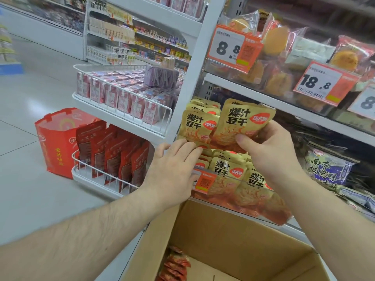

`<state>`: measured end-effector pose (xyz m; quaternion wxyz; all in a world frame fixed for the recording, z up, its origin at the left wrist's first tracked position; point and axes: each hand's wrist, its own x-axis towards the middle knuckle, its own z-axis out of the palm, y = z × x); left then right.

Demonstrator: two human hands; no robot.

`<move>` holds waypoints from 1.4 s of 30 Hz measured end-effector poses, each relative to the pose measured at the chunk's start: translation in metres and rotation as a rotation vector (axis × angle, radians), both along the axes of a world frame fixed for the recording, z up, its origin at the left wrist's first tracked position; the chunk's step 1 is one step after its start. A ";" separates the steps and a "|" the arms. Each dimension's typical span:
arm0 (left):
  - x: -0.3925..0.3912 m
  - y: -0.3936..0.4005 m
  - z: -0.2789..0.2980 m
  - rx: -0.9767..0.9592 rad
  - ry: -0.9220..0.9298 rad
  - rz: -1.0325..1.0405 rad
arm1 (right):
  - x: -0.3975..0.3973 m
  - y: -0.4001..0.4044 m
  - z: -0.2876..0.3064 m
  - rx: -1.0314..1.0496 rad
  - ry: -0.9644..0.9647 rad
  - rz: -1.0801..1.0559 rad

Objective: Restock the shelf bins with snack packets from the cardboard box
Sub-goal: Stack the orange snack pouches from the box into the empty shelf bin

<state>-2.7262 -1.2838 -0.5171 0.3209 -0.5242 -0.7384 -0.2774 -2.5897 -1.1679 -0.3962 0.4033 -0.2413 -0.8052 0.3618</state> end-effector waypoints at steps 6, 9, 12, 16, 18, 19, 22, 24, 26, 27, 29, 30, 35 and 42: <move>-0.002 0.000 -0.004 0.043 0.026 0.005 | -0.014 0.000 -0.004 0.004 -0.056 0.043; -0.004 -0.001 -0.007 0.074 0.056 -0.004 | -0.016 0.003 -0.002 -0.039 -0.037 0.043; -0.004 0.000 -0.009 0.095 0.078 -0.001 | -0.016 0.003 -0.002 -0.020 -0.067 0.051; -0.005 0.001 -0.010 0.118 0.101 0.013 | -0.018 0.001 -0.005 0.082 -0.089 0.046; -0.005 0.001 -0.011 0.126 0.109 0.016 | -0.020 -0.001 -0.008 0.141 -0.114 0.045; -0.005 0.001 -0.012 0.129 0.112 0.016 | -0.021 -0.001 -0.009 0.168 -0.130 0.044; -0.006 0.003 -0.013 0.139 0.114 0.014 | -0.022 -0.002 -0.014 0.195 -0.151 0.047; -0.006 0.003 -0.013 0.144 0.118 0.015 | -0.022 -0.002 -0.013 0.206 -0.162 0.044; -0.006 0.003 -0.013 0.144 0.120 0.015 | -0.022 -0.001 -0.011 0.224 -0.183 0.046; -0.006 0.003 -0.013 0.143 0.121 0.015 | -0.022 -0.001 -0.010 0.226 -0.194 0.051; -0.006 0.003 -0.014 0.140 0.126 0.019 | -0.022 0.000 -0.008 0.228 -0.217 0.063; -0.006 0.003 -0.014 0.139 0.127 0.020 | -0.022 0.001 -0.007 0.228 -0.228 0.067; -0.005 0.004 -0.014 0.131 0.129 0.028 | -0.036 0.001 -0.008 0.232 -0.286 0.039; -0.005 0.002 -0.012 0.130 0.128 0.028 | -0.060 -0.001 -0.018 0.144 -0.325 0.015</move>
